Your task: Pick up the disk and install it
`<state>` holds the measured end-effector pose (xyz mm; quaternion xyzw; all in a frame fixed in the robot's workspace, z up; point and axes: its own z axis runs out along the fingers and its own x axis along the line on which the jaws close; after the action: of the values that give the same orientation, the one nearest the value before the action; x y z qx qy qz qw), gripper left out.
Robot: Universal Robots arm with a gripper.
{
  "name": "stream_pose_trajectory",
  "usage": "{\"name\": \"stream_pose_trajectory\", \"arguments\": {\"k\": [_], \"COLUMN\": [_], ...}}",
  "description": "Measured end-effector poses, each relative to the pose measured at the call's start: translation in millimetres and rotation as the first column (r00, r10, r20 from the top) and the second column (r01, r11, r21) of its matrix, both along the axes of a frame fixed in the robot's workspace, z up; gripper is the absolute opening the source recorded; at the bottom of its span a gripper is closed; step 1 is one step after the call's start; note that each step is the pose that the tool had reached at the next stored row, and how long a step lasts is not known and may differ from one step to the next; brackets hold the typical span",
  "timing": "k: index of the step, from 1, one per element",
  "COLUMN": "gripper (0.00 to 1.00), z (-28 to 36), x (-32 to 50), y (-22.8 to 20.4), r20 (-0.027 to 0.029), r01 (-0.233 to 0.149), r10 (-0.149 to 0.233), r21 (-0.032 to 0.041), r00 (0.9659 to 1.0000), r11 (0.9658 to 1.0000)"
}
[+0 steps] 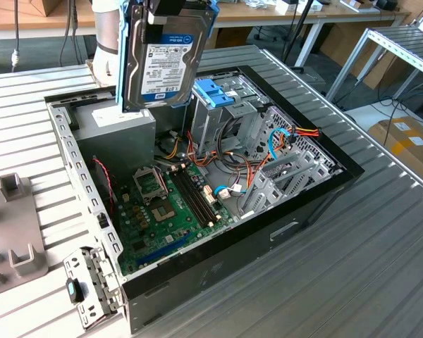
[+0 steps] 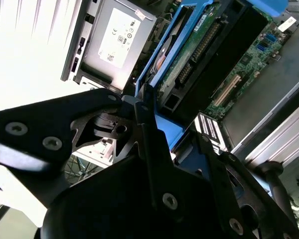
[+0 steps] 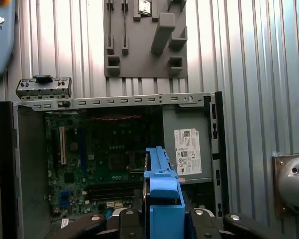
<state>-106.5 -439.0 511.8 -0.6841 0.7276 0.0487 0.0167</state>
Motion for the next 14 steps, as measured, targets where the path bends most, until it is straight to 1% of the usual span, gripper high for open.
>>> {"name": "stream_pose_trajectory", "arguments": {"k": [14], "gripper": [0.37], "z": [-0.2], "x": [2.0], "y": [-9.4], "r20": [0.0000], "r01": [0.000], "r10": [0.000], "r21": [-0.0001], "r00": [1.0000], "r11": [1.0000]}}
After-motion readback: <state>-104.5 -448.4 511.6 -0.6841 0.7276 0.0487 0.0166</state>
